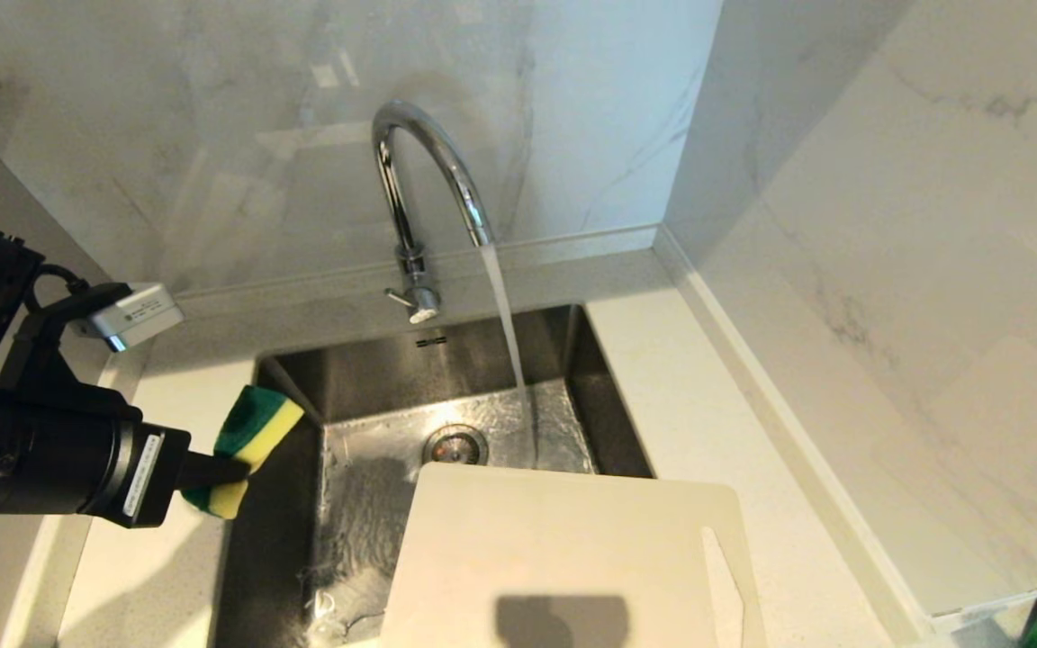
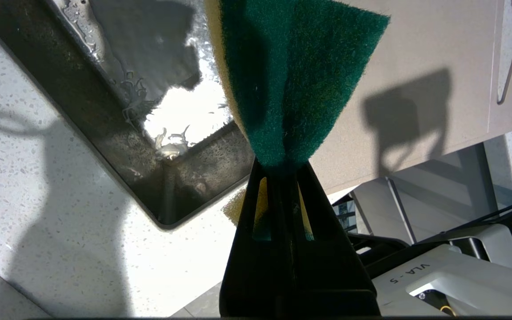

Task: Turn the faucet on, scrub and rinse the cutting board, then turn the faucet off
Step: Put down the cleaning cloth

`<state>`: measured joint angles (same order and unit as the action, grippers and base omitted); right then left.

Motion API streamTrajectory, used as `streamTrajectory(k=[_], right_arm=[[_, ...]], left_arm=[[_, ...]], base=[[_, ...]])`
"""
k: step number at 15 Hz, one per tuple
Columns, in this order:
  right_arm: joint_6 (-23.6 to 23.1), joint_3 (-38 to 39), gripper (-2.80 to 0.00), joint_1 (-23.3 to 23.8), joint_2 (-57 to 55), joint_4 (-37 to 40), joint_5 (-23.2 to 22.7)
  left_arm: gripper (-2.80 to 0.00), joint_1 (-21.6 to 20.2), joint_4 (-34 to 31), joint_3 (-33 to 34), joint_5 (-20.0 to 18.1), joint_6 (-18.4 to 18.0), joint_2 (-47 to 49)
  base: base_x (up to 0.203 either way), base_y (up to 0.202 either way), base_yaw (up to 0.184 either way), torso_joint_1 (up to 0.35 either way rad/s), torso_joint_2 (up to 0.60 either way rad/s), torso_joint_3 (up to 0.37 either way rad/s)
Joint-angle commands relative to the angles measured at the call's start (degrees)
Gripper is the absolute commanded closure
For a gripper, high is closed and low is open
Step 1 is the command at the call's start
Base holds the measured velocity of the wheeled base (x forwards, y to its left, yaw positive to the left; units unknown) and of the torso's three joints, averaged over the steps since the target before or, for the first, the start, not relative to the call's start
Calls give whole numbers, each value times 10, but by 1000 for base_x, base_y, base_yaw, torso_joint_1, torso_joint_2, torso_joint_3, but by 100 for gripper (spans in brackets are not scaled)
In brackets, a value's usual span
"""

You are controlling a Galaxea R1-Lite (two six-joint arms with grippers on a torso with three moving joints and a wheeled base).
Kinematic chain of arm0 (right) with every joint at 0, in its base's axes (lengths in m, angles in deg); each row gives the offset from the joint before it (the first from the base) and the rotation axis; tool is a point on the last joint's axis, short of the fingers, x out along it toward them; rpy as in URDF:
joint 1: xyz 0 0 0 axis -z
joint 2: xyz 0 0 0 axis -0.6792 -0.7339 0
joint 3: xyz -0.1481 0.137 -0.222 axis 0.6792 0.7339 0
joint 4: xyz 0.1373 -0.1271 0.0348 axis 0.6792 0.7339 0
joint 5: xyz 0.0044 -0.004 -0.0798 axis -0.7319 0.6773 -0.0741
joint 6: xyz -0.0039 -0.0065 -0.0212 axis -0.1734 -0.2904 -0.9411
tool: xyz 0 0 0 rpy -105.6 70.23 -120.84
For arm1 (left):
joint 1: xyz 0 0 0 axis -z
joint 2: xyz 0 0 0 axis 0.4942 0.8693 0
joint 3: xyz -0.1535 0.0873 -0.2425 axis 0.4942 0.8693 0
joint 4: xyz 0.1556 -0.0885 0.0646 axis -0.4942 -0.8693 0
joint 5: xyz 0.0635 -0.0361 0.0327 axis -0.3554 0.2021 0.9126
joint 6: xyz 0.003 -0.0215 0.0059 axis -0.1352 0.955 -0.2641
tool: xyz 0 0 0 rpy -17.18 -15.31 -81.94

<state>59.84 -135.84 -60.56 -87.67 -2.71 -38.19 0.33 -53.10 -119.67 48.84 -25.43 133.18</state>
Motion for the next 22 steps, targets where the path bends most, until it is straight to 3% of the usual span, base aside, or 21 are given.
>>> streamTrajectory(k=[1, 4, 9, 13, 16, 22], right_arm=[[21, -67, 0, 1, 28, 57, -1], [46, -144, 0, 3, 31, 129, 17], [51, -151, 0, 11, 54, 158, 182], [49, -151, 0, 112, 100, 174, 183], [41, -141, 0, 140, 178, 174, 167], [1, 29, 0, 178, 327, 175, 164]], left_arm=[[0, 1, -2, 3, 0, 0, -10], [0, 3, -4, 8, 0, 1, -17], [0, 4, -2, 8, 2, 0, -29], [0, 10, -4, 22, -2, -20, -60], [0, 14, -7, 17, 1, -27, -76], [0, 16, -57, 22, 1, -37, -124]], base=[[0, 0, 0, 0, 0, 0], [0, 0, 0, 0, 0, 0], [0, 0, 0, 0, 0, 0], [0, 0, 0, 0, 0, 0], [0, 0, 0, 0, 0, 0], [0, 0, 0, 0, 0, 0]])
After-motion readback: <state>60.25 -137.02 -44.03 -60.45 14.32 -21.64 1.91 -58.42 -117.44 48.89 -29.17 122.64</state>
